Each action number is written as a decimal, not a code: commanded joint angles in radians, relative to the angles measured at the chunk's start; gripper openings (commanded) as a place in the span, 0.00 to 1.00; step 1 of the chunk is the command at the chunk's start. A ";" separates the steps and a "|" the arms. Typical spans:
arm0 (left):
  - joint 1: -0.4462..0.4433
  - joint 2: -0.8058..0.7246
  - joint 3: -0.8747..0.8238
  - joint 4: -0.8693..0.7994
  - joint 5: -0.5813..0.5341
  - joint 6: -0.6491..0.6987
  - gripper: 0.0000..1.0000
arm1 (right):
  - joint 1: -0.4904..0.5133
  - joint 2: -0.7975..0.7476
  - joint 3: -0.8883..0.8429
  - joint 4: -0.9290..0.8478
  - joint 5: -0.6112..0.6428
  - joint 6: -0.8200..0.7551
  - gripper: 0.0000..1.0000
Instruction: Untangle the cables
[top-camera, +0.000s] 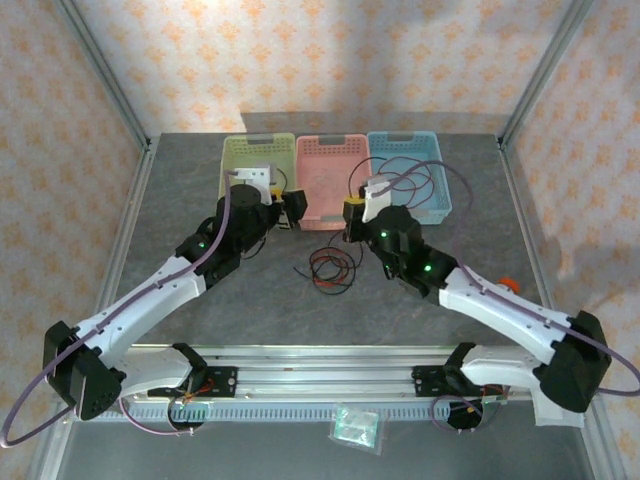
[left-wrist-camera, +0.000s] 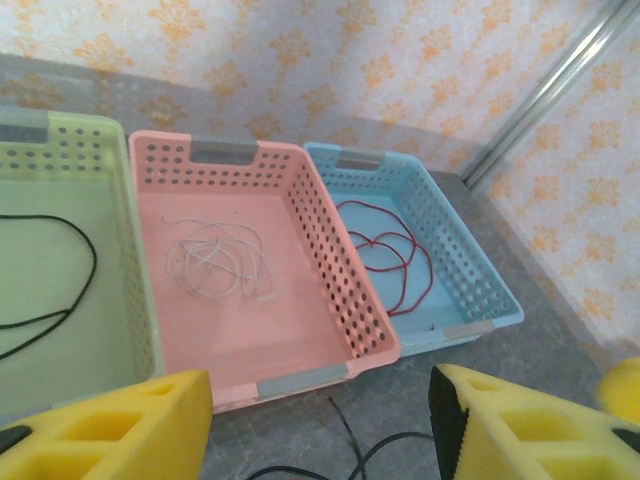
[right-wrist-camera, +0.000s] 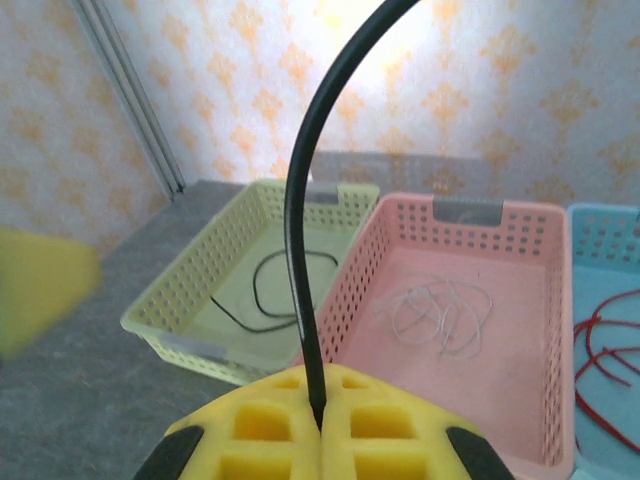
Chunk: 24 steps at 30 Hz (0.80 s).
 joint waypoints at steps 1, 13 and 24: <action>0.009 0.032 -0.006 0.048 0.091 0.026 0.65 | -0.010 -0.057 0.067 -0.056 0.025 -0.026 0.00; 0.012 0.180 -0.087 0.205 0.379 0.011 0.83 | -0.025 -0.078 0.181 -0.067 0.008 -0.069 0.00; 0.002 0.257 -0.172 0.391 0.556 -0.048 0.80 | -0.025 -0.068 0.199 -0.074 -0.005 -0.049 0.00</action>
